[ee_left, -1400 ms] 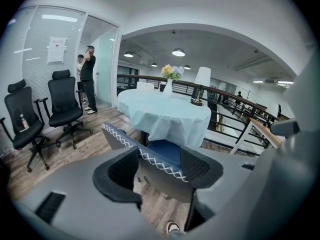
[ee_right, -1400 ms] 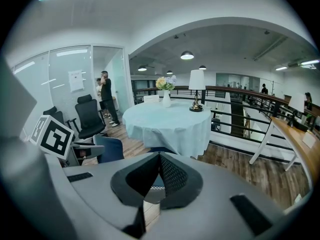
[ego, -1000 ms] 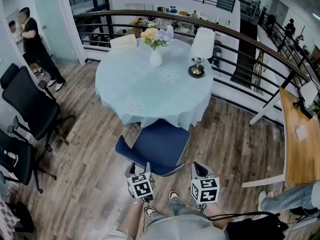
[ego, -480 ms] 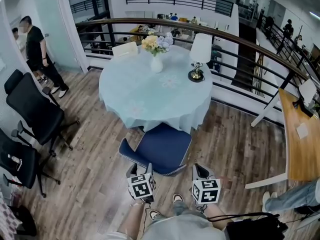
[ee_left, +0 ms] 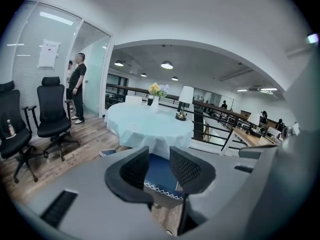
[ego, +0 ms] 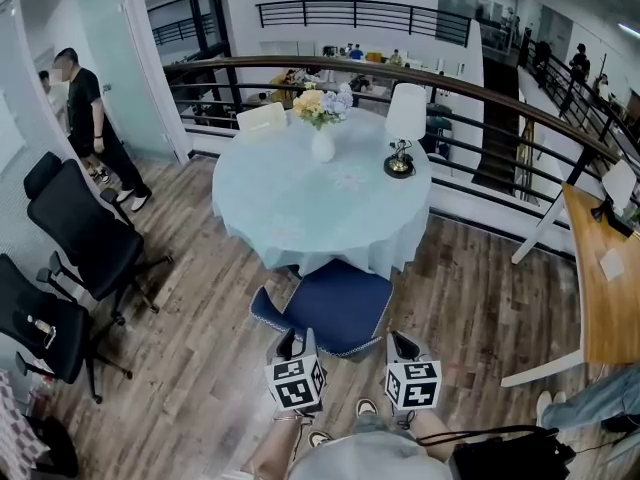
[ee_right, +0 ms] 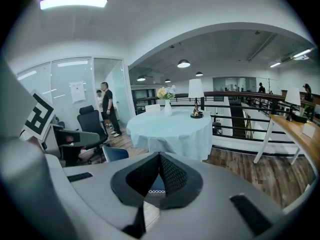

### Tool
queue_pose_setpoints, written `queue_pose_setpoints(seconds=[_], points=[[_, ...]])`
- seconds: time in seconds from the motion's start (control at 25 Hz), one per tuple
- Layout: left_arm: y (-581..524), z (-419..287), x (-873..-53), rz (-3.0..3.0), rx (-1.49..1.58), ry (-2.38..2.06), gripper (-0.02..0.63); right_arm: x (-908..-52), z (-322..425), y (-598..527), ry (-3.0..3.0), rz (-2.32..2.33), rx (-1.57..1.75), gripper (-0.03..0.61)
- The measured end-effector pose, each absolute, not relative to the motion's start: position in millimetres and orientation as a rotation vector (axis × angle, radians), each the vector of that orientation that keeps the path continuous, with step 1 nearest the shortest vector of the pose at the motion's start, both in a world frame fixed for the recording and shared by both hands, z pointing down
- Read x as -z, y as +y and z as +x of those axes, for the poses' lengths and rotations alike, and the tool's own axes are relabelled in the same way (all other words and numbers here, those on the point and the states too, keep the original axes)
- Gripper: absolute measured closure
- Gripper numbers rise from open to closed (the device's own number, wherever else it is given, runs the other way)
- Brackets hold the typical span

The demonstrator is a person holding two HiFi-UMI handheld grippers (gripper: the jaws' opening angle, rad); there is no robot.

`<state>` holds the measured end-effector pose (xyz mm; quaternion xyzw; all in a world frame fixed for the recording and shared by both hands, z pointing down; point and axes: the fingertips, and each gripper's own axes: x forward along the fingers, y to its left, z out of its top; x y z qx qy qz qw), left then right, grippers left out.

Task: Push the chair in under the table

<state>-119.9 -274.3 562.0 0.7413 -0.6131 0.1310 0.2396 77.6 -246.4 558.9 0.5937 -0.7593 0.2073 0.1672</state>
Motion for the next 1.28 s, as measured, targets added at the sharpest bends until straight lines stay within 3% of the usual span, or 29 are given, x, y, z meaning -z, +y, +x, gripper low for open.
queue_pose_setpoints(seconds=[0.4,1.28], points=[[-268.1,-89.1,-506.6,2.189,-0.259,-1.649,0.604,-548.6,79.8,-249.8,-2.193,1.693,-0.564,0.561],[-262.5,-41.9,-482.1,2.27,-0.157,-1.592,0.609,-524.2,81.1,-252.1,-2.28,1.637,-0.499,0.561]])
